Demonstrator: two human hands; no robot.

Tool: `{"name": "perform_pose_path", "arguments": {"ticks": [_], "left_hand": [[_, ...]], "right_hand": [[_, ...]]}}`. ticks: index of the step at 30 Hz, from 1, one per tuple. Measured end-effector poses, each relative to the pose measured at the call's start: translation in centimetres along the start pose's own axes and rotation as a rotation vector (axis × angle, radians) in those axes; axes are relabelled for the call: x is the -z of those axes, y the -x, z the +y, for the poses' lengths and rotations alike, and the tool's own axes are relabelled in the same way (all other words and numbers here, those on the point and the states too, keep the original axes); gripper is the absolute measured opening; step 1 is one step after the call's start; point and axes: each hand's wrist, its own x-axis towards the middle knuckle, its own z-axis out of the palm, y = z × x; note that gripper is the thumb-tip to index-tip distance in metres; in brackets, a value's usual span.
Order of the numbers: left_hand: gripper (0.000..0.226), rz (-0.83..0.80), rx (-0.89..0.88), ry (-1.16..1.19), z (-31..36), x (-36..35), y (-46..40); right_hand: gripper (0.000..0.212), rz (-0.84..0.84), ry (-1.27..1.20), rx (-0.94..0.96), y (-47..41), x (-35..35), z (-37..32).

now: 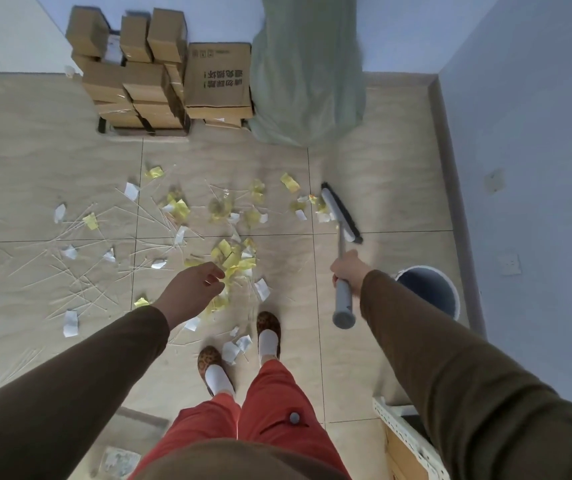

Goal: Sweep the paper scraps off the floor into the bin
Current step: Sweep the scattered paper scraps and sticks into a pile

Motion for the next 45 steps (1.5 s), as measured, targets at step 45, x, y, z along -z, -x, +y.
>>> {"name": "perform_pose_path", "arguments": {"ticks": [45], "left_hand": [[0.017,0.040,0.072,0.162,-11.4,3.1,7.7]], "right_hand": [[0.045,-0.177,0.197,0.239,10.4,-14.6,3.1]]}}
